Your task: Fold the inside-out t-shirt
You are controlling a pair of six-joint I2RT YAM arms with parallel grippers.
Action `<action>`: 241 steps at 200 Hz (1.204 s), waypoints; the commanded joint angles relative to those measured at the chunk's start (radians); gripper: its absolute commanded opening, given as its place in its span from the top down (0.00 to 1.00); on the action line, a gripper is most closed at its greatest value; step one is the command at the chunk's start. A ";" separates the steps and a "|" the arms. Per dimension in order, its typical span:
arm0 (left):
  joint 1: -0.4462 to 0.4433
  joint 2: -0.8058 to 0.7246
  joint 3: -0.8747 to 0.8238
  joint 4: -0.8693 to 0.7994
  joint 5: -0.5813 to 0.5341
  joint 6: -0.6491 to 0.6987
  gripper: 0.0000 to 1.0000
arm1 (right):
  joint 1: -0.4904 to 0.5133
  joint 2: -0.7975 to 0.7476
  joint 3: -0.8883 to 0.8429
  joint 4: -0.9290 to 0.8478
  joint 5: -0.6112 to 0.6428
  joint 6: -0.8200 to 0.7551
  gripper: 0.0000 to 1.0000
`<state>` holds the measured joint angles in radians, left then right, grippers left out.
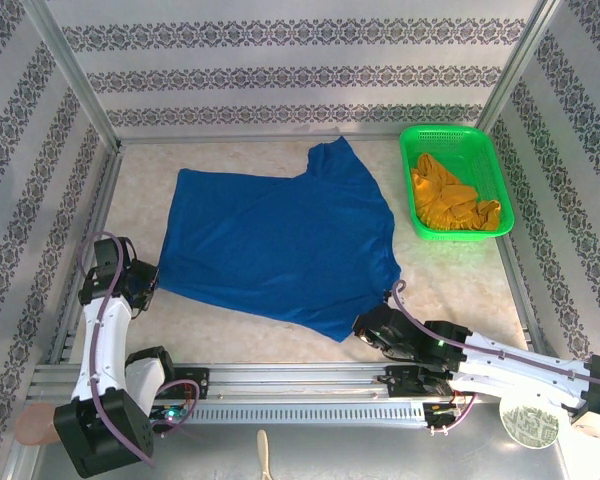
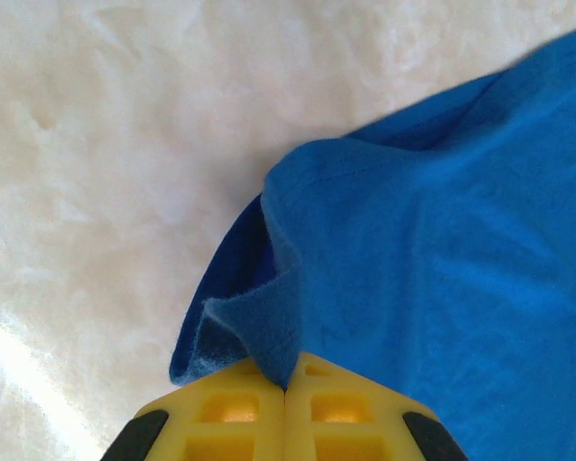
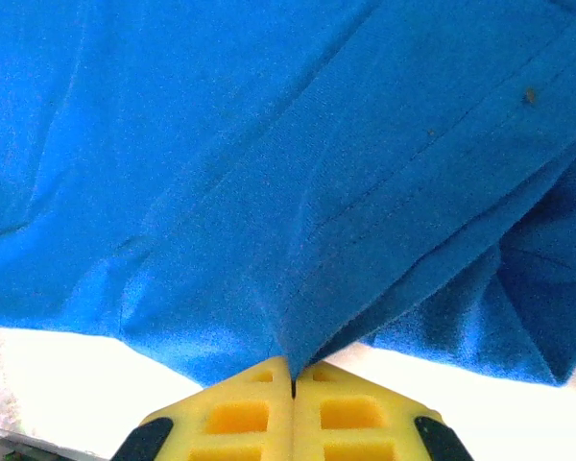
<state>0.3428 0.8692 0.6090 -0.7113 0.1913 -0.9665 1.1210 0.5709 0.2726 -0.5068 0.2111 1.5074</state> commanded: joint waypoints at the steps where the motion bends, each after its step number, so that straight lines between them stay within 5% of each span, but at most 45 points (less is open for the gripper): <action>1: 0.014 -0.011 0.006 -0.056 0.046 0.023 1.00 | -0.009 -0.001 0.037 -0.033 0.018 -0.025 1.00; 128: 0.015 -0.058 0.097 0.014 0.144 0.102 1.00 | -0.150 0.066 0.369 -0.131 0.053 -0.298 1.00; 197: 0.014 0.145 0.150 0.161 0.138 0.117 1.00 | -0.498 0.195 0.508 -0.130 -0.175 -0.545 1.00; 241: 0.014 0.312 0.194 0.230 0.152 0.163 1.00 | -0.615 0.357 0.593 -0.081 -0.276 -0.652 1.00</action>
<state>0.3428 1.1217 0.7631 -0.5636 0.3359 -0.8524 0.5426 0.8684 0.8120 -0.6243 0.0135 0.9573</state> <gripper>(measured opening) 0.043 0.057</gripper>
